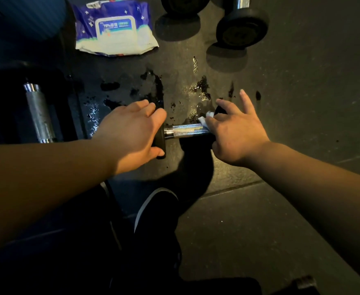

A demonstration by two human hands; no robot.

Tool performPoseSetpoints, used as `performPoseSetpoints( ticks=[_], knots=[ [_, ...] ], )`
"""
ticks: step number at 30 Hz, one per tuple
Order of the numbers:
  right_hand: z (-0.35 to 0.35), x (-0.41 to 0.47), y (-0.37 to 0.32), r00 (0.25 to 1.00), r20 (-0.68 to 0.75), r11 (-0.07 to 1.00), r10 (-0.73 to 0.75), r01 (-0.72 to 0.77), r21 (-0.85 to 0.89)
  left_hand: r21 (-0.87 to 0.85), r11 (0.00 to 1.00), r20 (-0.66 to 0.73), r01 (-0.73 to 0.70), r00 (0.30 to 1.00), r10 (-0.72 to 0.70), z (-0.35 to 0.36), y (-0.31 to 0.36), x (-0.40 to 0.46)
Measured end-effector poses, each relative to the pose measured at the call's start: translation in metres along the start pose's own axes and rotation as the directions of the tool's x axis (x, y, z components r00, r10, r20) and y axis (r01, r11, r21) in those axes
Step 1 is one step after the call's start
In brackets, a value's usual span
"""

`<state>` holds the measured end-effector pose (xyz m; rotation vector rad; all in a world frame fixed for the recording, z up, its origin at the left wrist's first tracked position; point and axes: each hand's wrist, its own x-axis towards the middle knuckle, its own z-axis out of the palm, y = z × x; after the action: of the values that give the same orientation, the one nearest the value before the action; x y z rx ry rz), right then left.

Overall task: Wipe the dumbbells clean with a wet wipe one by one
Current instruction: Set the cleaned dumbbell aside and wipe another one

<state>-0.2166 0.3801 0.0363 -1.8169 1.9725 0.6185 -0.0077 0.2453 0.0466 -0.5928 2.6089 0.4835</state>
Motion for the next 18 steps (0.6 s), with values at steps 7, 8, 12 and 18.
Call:
performPoseSetpoints(
  ticks=[7, 8, 12, 18],
  knots=[
    [-0.005, 0.0, -0.037, 1.0, -0.014, 0.995, 0.001, 0.0, 0.099, -0.03, 0.999, -0.005, 0.012, 1.0, -0.013, 0.005, 0.007, -0.002],
    [-0.006, 0.002, -0.045, 1.0, -0.019, 0.995, -0.014, 0.016, 0.094, -0.026, 1.0, -0.007, 0.011, 1.0, -0.011, 0.004, 0.006, -0.001],
    [-0.004, 0.002, -0.045, 0.999, -0.026, 0.998, -0.045, 0.046, 0.033, -0.013, 1.0, 0.01, -0.009, 1.0, 0.009, -0.004, 0.0, 0.006],
    [-0.007, 0.0, -0.027, 1.0, -0.004, 1.0, 0.013, -0.013, -0.023, -0.028, 1.0, 0.03, 0.0, 1.0, 0.001, -0.011, -0.002, 0.012]
  ],
)
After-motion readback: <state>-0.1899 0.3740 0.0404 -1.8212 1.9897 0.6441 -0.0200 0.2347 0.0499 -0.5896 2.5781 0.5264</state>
